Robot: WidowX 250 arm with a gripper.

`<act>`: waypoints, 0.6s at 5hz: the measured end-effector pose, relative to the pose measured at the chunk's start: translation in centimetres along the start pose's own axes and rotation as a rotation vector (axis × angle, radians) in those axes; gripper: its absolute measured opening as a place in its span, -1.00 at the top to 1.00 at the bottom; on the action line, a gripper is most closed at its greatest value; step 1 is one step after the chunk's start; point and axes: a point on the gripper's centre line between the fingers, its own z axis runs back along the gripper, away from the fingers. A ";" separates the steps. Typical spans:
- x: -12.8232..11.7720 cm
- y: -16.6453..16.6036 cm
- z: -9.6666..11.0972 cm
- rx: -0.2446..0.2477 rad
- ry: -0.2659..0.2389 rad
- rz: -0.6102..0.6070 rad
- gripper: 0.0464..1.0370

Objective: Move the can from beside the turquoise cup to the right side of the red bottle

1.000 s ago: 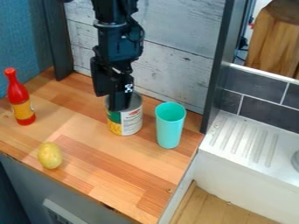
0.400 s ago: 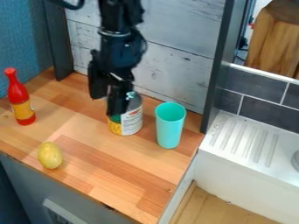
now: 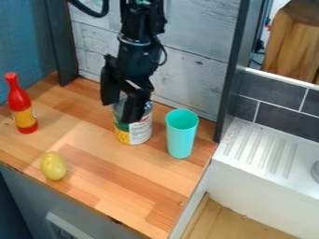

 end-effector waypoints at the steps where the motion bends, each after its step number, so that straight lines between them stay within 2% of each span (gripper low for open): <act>1: 0.4 0.5 -0.2 0.018 0.025 0.049 -0.93; 2: 0.8 0.6 -0.8 0.043 0.025 0.082 -0.93; 3: 1.1 1.0 -0.7 0.095 0.015 0.101 -0.93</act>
